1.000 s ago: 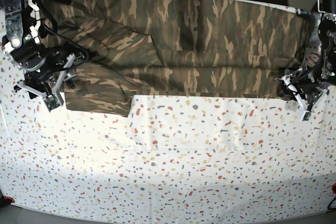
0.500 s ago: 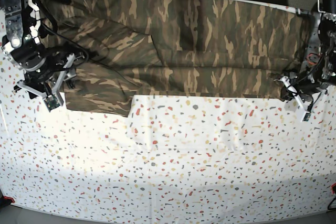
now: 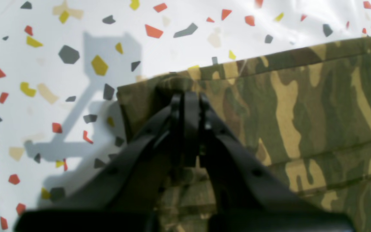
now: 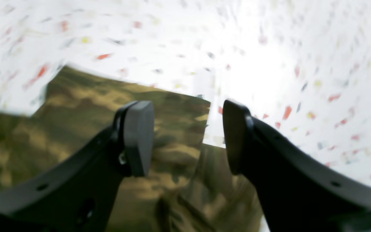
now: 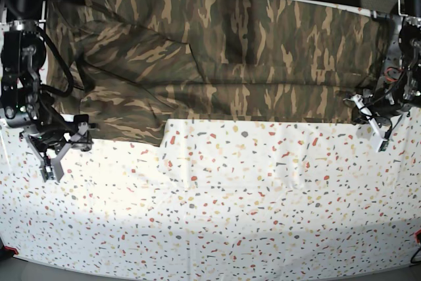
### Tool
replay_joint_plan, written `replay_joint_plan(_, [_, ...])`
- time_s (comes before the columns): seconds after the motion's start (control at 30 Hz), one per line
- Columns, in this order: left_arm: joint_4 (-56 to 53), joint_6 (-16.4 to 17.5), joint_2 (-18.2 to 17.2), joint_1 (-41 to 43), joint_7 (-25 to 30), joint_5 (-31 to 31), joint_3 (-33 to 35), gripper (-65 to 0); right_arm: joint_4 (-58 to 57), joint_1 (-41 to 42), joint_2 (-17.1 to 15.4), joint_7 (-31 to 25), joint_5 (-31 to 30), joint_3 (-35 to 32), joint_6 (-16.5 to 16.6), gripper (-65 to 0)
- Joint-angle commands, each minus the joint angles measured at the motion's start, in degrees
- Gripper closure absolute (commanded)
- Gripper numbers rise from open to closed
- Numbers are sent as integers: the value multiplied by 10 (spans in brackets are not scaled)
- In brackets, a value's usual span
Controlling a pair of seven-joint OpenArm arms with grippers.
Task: Fold the T-shirt properly
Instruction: 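Regrasp the folded edge with both grippers and pull it toward the collar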
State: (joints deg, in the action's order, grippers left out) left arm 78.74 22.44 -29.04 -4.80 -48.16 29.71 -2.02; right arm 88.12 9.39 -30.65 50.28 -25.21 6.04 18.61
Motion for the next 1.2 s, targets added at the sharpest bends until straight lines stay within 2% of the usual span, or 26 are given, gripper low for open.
replay_joint_plan(0.0, [7,-2,-10,-9,9,6,-5,0,-29,36,-6,-7,-11,4,7,-344])
replay_joint_plan(0.17, [7,-2,-10,-9,9,6,-6,0,-231,143,7,17,-38,4,66,-344])
replay_joint_plan(0.37, [7,-2,-10,-9,9,9,-6,0,-429,220,13,19,-40,4,119,-344])
replay_joint_plan(0.5, [7,-2,-10,-9,9,10,-6,0,-479,229,13,19,-84,4,160,-344])
replay_joint_plan(0.6, [7,-3,-10,-9,9,10,-6,0,-480,229,13,33,-114,4,171,-334])
replay_joint_plan(0.7, [7,-2,-10,-9,6,10,-6,0,-480,229,13,56,-132,4,178,-258])
replay_joint_plan(0.87, [7,-2,-10,-10,7,10,-6,0,-480,229,13,59,-132,4,178,-142])
replay_joint_plan(0.97, [7,-2,-10,-9,6,10,-6,0,-480,230,13,59,-132,4,179,-7])
replay_joint_plan(1.03, [7,-2,-10,-9,6,10,-6,0,-480,230,13,59,-132,4,179,0])
replay_joint_plan(1.13, [8,-3,-10,-11,7,10,-6,0,-480,230,13,78,-134,4,214,0])
replay_joint_plan(1.17, [8,-2,-10,-11,9,14,-6,0,-480,229,13,87,-139,4,214,0])
